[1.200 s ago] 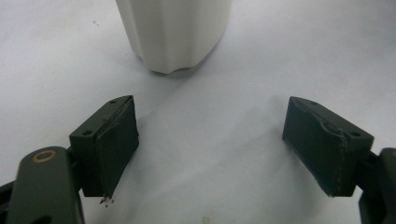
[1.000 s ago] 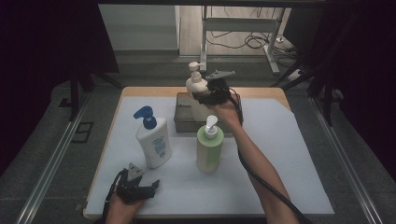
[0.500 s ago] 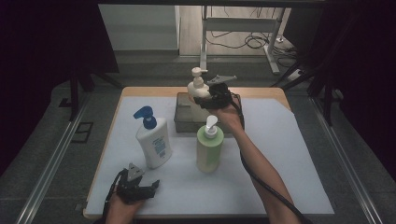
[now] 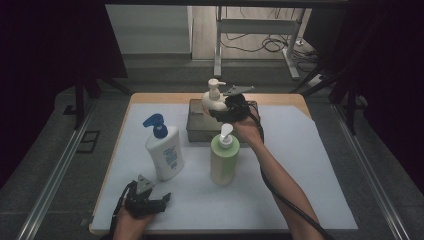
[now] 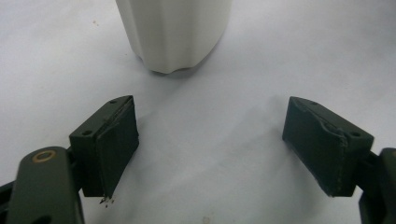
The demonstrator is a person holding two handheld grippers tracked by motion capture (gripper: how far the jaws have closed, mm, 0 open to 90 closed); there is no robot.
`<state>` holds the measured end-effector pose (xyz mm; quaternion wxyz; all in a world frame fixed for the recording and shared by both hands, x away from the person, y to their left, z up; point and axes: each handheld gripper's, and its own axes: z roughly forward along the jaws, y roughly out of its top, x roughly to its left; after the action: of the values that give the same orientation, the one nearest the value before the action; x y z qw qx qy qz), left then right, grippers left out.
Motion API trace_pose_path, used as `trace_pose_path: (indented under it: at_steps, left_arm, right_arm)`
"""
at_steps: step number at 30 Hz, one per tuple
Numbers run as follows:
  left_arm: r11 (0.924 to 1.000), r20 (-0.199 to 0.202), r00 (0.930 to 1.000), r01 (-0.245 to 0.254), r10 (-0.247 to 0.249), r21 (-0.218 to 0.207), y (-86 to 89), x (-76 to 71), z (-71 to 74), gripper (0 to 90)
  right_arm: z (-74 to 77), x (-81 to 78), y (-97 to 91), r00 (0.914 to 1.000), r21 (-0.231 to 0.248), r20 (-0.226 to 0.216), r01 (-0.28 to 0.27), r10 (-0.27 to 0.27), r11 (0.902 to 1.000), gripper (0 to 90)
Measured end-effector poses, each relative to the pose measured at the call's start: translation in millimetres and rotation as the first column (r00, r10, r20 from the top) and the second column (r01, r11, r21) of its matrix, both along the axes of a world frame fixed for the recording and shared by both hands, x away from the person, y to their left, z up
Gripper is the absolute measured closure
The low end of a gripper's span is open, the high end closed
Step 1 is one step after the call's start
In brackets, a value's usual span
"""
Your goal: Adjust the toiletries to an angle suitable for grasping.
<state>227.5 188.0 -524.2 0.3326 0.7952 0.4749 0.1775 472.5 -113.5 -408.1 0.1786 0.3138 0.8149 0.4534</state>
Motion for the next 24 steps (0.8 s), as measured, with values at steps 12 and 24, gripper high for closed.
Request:
trace_pose_path:
  at_steps: [12,24]
  left_arm:
    - [1.0,0.001,1.0,-0.001,0.001,0.001,-0.1,-0.1,-0.1,17.8]
    - [1.0,0.001,1.0,-0.001,0.001,0.001,-0.1,-0.1,-0.1,17.8]
  right_arm:
    - [-3.1,-4.6,-8.7,0.9998,0.006,-0.014,-0.011,0.011,0.9999,35.8]
    - [-5.8,-3.9,-11.1,0.9994,-0.004,-0.028,-0.02,0.02,0.9998,33.8]
